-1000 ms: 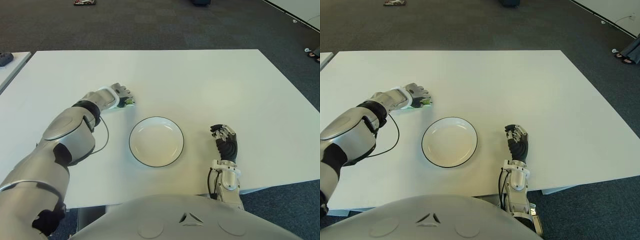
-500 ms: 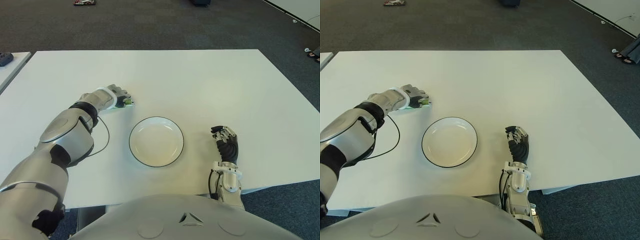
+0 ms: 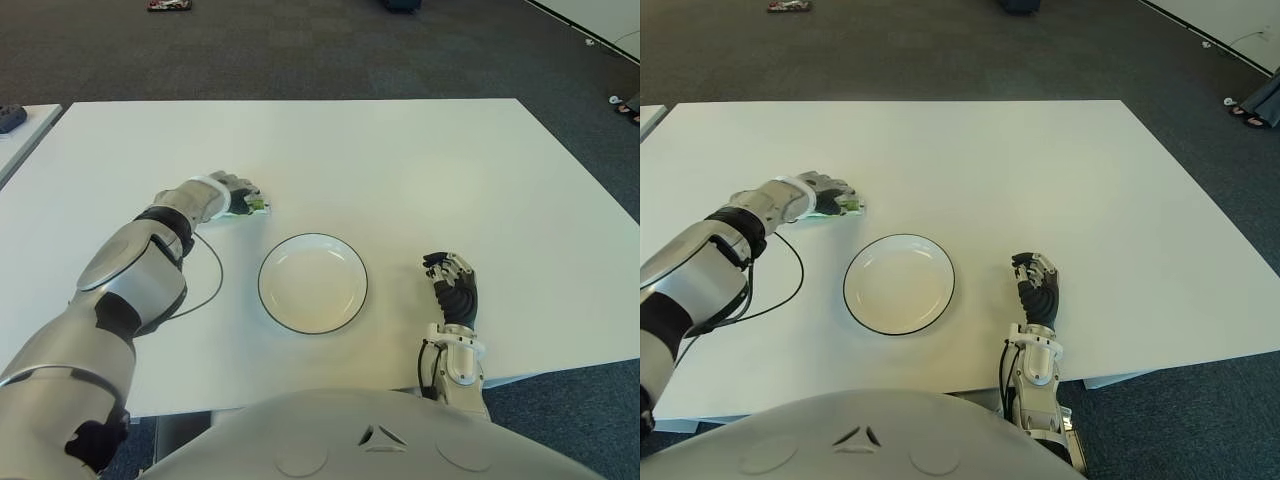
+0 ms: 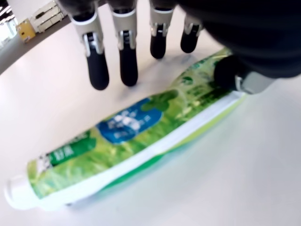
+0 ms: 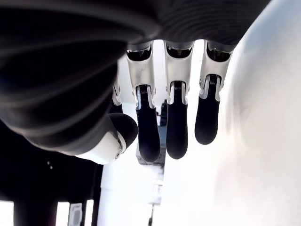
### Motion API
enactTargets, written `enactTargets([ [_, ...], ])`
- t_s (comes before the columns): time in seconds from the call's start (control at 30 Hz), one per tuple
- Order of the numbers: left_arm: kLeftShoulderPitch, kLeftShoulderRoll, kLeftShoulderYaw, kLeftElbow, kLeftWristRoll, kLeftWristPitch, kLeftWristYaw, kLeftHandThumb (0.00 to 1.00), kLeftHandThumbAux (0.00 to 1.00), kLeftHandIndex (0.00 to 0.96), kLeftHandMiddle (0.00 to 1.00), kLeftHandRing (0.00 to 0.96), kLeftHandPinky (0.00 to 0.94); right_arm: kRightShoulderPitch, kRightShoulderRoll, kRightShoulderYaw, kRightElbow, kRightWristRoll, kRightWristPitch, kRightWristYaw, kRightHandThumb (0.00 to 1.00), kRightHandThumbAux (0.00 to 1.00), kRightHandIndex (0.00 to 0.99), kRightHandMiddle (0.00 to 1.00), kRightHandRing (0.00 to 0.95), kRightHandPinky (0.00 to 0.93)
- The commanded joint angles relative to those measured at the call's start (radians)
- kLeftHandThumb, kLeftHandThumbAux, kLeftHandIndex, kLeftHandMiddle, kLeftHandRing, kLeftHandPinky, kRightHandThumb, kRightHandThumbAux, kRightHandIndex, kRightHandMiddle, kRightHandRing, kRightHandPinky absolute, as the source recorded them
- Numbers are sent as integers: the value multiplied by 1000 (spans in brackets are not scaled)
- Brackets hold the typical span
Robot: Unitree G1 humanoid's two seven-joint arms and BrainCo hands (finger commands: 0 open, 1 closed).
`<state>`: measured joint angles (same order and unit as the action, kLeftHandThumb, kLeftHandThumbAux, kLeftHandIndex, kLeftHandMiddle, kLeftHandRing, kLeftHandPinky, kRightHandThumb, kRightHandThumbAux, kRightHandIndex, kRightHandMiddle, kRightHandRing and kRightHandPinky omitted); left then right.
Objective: Put the toothpaste on the table into the plate.
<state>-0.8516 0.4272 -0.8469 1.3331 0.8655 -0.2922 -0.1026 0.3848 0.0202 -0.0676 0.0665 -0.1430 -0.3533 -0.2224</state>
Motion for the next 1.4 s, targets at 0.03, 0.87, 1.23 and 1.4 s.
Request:
enactTargets([
  [0.03,117,45,23,33,-28,-49,-197,490,282,0,95,181,276,-6,-3,-4,0,-4,25,0,709,734,427,462,434,432],
  [0.87,-13,213,241,-37,-175,-23,-259,461,376,0,0,9,104,-35,-3,8,11,8,39,18,709,734,428,466,429,420],
  [1.23,-33,241,262,-47,-171,-21,-245,458,433,0,0,28,123,-47,-1,9,17,2,44,14,709,734,428,466,428,425],
  [1.4,-30,248,262,-77,-174,-39,-276,459,433,0,0,35,138,-51,-2,8,21,2,44,14,709,734,428,465,426,420],
])
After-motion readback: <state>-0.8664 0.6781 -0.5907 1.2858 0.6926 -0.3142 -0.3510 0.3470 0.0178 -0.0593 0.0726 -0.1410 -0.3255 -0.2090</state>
